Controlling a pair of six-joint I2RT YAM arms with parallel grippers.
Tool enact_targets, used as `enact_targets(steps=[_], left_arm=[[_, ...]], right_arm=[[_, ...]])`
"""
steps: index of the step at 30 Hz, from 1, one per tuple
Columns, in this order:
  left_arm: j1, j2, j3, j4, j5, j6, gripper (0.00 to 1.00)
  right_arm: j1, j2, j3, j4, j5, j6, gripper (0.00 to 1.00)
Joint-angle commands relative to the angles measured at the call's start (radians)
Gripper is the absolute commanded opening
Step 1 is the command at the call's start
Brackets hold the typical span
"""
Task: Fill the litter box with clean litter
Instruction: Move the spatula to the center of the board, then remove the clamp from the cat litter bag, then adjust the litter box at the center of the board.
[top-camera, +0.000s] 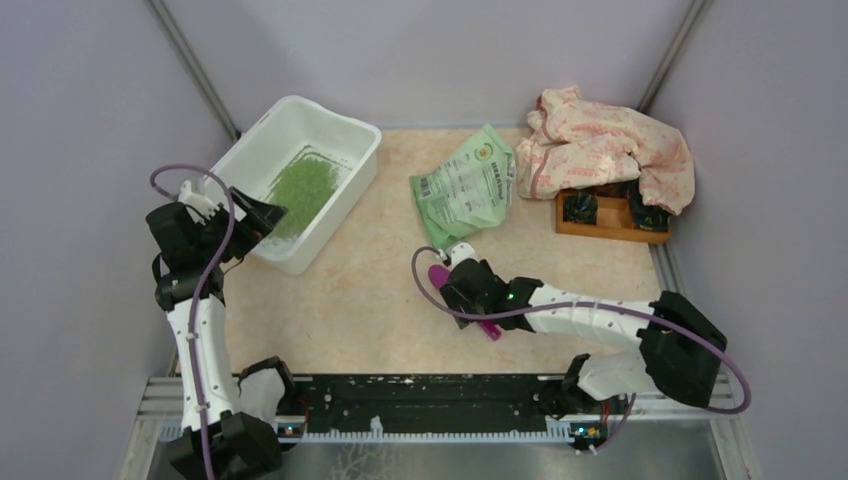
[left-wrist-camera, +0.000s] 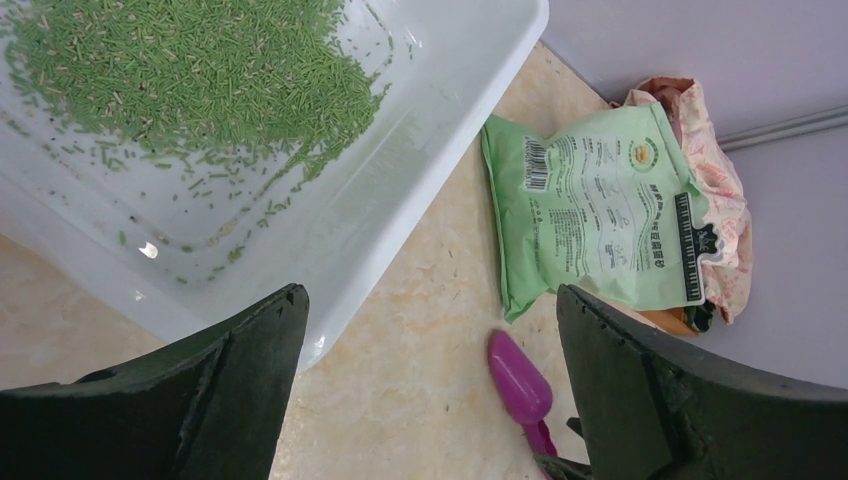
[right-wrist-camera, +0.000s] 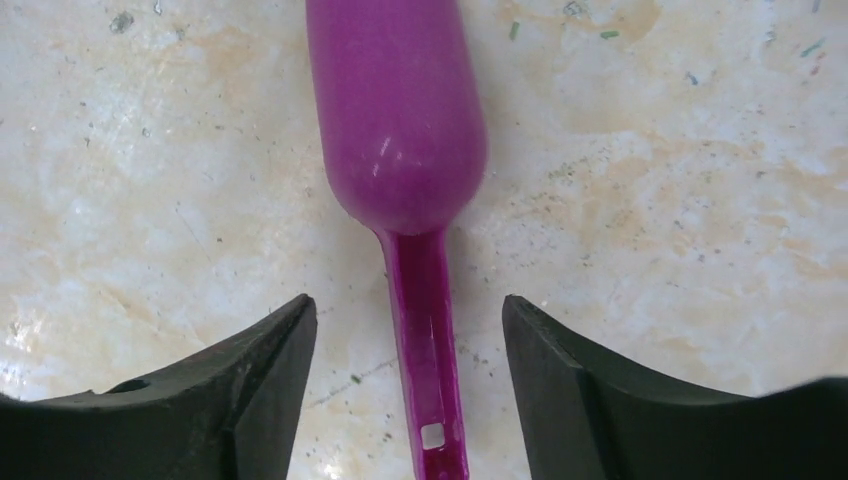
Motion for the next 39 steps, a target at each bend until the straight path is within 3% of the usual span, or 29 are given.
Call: enact_targets(steps=[1, 5, 8, 12, 16, 19, 26, 33, 39], left_arm=[[0.007, 0.020, -0.017, 0.040, 0.044, 0.003, 0.99], [0.005, 0.016, -0.037, 0.054, 0.038, 0.002, 0.99], [-0.006, 0.053, -0.038, 0.093, 0.077, -0.018, 0.99], [-0.095, 0.104, -0.028, 0.116, -0.019, -0.005, 0.99], [-0.205, 0.183, -0.012, 0.124, -0.119, 0.010, 0.99], [-0.248, 0.219, -0.016, 0.142, -0.147, -0.002, 0.99], [-0.263, 0.209, -0.004, 0.113, -0.206, 0.040, 0.99], [-0.263, 0.234, -0.020, 0.142, -0.194, 0.042, 0.99], [-0.278, 0.300, -0.034, 0.209, -0.155, 0.006, 0.99]], right_arm=[[-0.004, -0.136, 0.088, -0.081, 0.039, 0.033, 0.73], [-0.085, -0.205, 0.197, -0.119, 0.063, 0.043, 0.80], [-0.264, -0.210, 0.267, -0.092, -0.018, 0.073, 0.80], [-0.486, -0.150, 0.341, -0.027, -0.183, 0.096, 0.79], [-0.583, -0.049, 0.433, -0.026, -0.156, 0.055, 0.79], [-0.671, 0.033, 0.473, 0.016, -0.259, 0.062, 0.79], [-0.731, 0.153, 0.502, 0.094, -0.269, 0.067, 0.79], [-0.736, 0.247, 0.554, 0.186, -0.386, 0.047, 0.80], [-0.736, 0.319, 0.602, 0.169, -0.434, 0.041, 0.64]])
